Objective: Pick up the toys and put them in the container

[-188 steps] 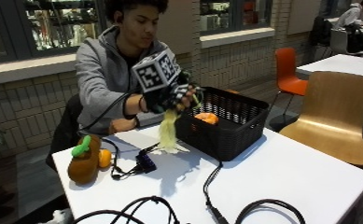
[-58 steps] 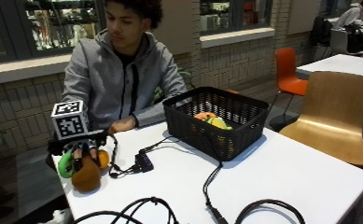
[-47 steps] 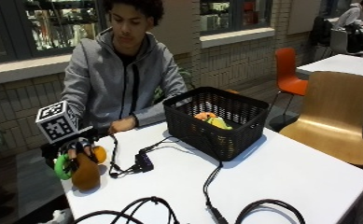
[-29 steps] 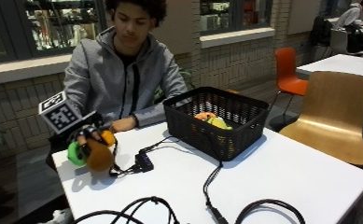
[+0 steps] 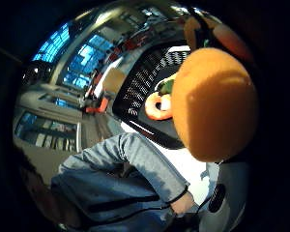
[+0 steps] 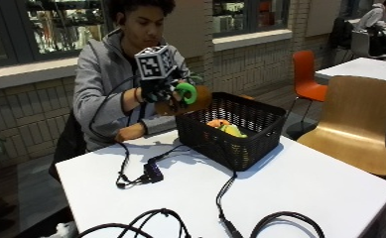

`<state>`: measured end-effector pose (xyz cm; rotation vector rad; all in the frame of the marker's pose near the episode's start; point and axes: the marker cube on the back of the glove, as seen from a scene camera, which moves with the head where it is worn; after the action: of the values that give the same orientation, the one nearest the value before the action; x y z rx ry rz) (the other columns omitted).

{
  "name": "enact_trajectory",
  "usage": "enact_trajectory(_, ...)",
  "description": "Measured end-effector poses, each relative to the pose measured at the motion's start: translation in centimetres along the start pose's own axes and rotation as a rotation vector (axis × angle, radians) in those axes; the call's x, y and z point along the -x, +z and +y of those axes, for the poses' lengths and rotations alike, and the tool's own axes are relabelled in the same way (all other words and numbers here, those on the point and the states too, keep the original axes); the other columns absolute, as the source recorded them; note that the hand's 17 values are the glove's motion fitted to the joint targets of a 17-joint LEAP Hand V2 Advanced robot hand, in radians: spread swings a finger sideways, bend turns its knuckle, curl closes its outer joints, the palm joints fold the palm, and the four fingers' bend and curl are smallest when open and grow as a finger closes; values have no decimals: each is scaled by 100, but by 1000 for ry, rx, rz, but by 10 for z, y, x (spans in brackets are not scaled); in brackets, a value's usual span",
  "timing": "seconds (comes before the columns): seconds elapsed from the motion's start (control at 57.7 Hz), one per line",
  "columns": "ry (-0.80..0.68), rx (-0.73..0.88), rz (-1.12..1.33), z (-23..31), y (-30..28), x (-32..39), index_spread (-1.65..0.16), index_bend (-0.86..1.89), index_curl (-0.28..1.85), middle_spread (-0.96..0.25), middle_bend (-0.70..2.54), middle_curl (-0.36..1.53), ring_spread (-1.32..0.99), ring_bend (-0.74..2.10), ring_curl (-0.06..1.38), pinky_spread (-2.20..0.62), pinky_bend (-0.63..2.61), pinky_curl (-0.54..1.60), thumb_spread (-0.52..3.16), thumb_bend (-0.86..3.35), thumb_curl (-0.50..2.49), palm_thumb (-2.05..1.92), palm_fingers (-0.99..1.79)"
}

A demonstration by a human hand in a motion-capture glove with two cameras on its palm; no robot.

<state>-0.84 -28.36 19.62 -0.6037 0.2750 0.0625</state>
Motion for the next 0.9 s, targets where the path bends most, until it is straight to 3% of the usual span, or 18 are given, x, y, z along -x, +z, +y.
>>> enact_trajectory(0.225, -92, 79, 82, -90, 36, 50, -38, 39, 61, -4, 13, 15, -25, 109, 47, -28, 138, 43, 106, 25, 105, 78, 27)
enact_trajectory(0.295, -189, 111, 195, -103, 48, 53, -38, 39, 62, -3, 13, 15, -25, 109, 47, -27, 138, 43, 106, 25, 107, 78, 27)
enact_trajectory(0.52, -198, 149, 75, -106, 61, 73, -38, 38, 64, -3, 13, 16, -24, 110, 48, -26, 140, 42, 108, 26, 111, 77, 24)
enact_trajectory(0.745, -206, 231, 211, -104, 76, 68, -38, 37, 65, -2, 11, 15, -22, 112, 49, -25, 142, 43, 117, 29, 113, 76, 17)
enact_trajectory(0.814, -237, 340, 379, -100, 83, 62, -37, 28, 63, -1, 12, 16, -18, 110, 49, -22, 147, 44, 128, 32, 111, 71, 0)
enact_trajectory(0.849, -266, 416, 350, -94, 85, 66, -36, 21, 61, 0, 13, 16, -13, 97, 45, -16, 149, 44, 134, 31, 106, 66, -22)
enact_trajectory(0.901, -261, 444, 215, -86, 83, 77, -37, 16, 57, 1, 12, 17, -8, 83, 41, -10, 144, 42, 142, 30, 100, 58, -32)
